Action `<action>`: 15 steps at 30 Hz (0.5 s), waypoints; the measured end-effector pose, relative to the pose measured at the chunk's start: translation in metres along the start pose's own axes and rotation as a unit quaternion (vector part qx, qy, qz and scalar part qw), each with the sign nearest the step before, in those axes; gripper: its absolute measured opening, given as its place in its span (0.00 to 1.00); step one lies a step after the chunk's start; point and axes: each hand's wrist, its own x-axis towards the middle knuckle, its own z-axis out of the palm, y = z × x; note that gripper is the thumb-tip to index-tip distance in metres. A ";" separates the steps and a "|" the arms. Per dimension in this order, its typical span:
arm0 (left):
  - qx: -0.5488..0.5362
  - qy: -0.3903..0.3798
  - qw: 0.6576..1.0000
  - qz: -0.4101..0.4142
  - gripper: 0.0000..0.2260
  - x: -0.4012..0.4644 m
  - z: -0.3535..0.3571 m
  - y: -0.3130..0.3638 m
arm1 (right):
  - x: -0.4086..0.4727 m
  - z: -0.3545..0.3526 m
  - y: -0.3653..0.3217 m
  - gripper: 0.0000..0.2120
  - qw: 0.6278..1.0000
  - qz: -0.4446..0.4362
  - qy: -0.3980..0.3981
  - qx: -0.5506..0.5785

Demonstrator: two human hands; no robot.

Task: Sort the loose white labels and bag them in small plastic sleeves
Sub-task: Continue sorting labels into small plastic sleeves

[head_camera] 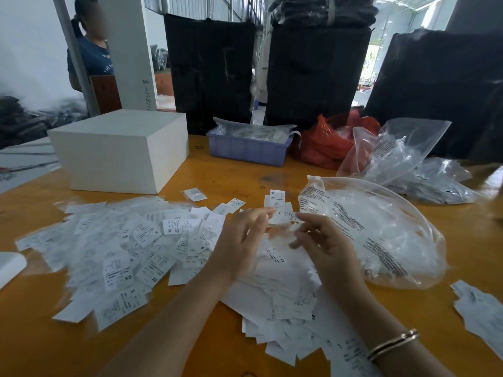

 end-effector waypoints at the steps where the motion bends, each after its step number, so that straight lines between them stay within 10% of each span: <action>1: -0.050 -0.030 0.998 -0.018 0.18 -0.001 -0.001 0.004 | 0.000 0.000 0.000 0.20 1.000 0.007 -0.003 0.012; 15: -0.202 0.004 0.972 -0.116 0.10 0.003 0.005 0.001 | 0.004 -0.010 0.013 0.18 0.995 0.022 0.102 -0.002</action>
